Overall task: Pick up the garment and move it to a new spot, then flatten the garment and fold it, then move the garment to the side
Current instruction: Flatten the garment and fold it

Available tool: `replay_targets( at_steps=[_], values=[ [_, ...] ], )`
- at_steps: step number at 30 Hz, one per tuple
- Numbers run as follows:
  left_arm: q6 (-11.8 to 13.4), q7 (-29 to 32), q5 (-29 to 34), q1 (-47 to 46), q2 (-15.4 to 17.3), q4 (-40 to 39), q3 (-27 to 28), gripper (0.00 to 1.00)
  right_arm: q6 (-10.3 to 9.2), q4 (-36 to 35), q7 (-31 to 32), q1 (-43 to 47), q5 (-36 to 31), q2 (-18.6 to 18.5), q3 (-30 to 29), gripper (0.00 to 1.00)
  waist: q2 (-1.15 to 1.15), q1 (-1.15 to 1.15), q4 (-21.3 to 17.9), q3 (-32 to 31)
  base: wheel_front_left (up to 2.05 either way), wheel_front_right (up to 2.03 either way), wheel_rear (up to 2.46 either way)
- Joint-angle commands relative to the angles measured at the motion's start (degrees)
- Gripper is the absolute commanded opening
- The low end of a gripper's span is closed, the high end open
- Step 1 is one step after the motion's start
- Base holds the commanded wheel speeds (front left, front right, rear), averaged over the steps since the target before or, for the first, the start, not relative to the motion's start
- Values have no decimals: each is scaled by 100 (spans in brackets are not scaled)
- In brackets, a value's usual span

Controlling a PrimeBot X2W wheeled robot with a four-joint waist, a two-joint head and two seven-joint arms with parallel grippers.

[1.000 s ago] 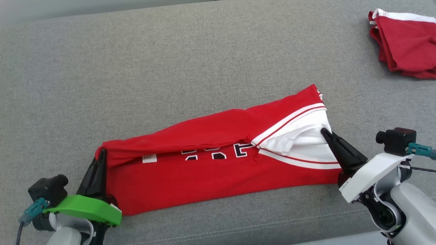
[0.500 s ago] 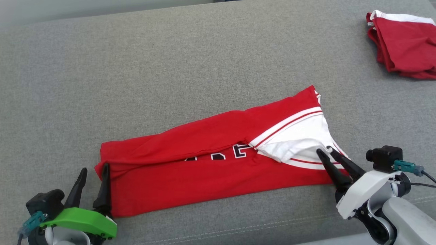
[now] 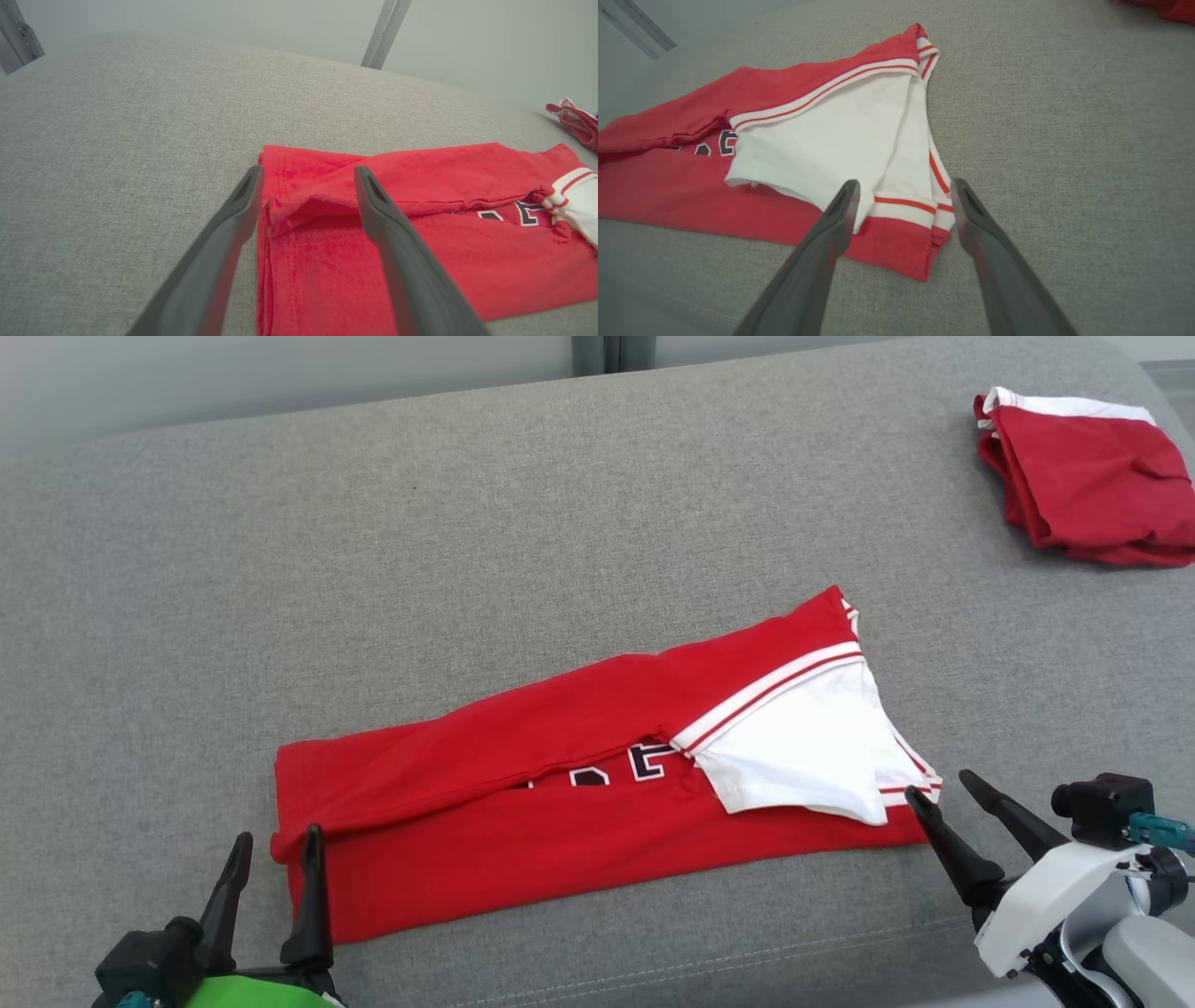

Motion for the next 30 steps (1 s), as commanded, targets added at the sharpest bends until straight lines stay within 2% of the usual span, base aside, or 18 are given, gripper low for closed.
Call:
replay_targets(
  at_steps=[1, 8, 12, 17, 25, 30],
  values=[
    [50, -21, 53, 109, -26, -95, 12, 100, -1, -73, 35, 135, 0, -60, -38, 100, 0, 0, -15, -97, 0, 0, 0],
    [185, -21, 266, 308, -87, -519, 63, 100, -1, -451, 41, 601, -31, -288, -644, 100, 0, 0, -92, -304, 0, 0, 0],
    [236, -21, 310, 287, -117, -654, 54, 100, -1, -591, 115, 696, -173, -198, -1050, 100, 0, 0, -141, -379, 0, 0, 0],
    [333, 5, 358, 129, -162, -765, 20, 100, -1, -650, 350, 536, -322, -45, -1276, 100, 0, 0, -120, -416, 0, 0, 0],
    [441, 32, 434, -48, -252, -738, -73, 100, -1, -178, 1046, -124, -522, 346, -1495, 100, 0, 0, 148, -499, 0, 0, 0],
    [520, 22, 422, -35, -268, -754, -19, 100, -1, 311, 1703, -633, -492, 577, -1446, 100, 0, 0, 364, -499, 0, 0, 0]
  ],
)
